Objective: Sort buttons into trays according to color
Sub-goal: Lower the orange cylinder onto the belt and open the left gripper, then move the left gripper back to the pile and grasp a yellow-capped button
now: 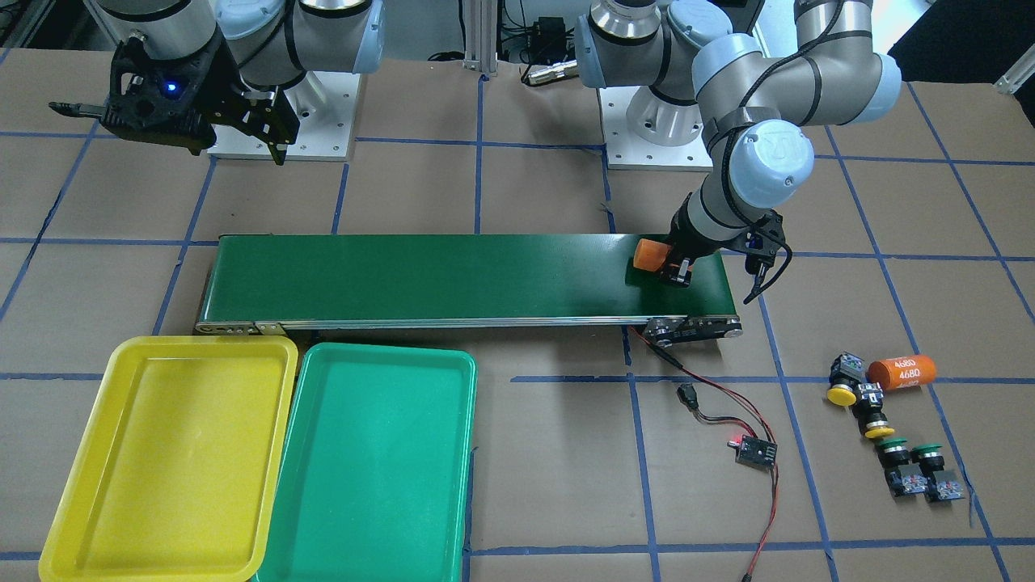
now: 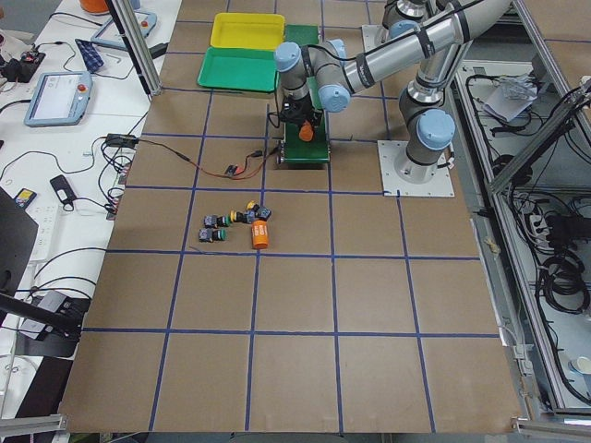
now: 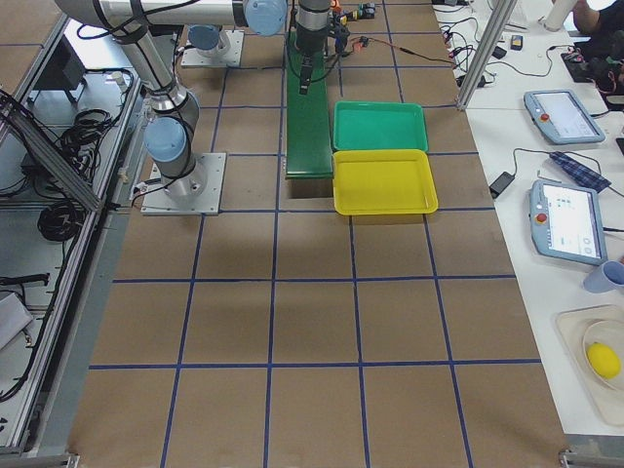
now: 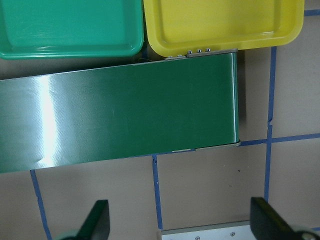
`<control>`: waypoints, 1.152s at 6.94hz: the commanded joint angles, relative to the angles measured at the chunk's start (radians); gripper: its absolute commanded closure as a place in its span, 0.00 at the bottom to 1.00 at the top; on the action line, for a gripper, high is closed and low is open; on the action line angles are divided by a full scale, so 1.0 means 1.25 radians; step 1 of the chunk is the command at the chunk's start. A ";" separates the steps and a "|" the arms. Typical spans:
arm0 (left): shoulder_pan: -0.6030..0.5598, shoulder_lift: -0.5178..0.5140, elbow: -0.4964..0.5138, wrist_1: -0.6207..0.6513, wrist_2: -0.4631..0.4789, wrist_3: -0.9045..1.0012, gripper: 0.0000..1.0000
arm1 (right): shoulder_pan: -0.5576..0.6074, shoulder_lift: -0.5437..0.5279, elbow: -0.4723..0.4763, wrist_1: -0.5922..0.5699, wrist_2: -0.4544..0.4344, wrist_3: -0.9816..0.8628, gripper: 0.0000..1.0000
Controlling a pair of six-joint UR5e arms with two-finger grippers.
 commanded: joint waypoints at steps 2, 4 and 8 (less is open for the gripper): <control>0.000 0.039 0.031 -0.005 0.067 0.154 0.00 | 0.000 0.000 0.000 0.000 0.001 0.000 0.00; 0.028 0.043 0.124 -0.073 0.065 0.252 0.00 | 0.000 -0.001 0.000 0.001 0.000 0.001 0.00; 0.291 -0.070 0.120 0.146 0.077 1.079 0.00 | 0.000 0.000 0.001 0.001 0.001 0.001 0.00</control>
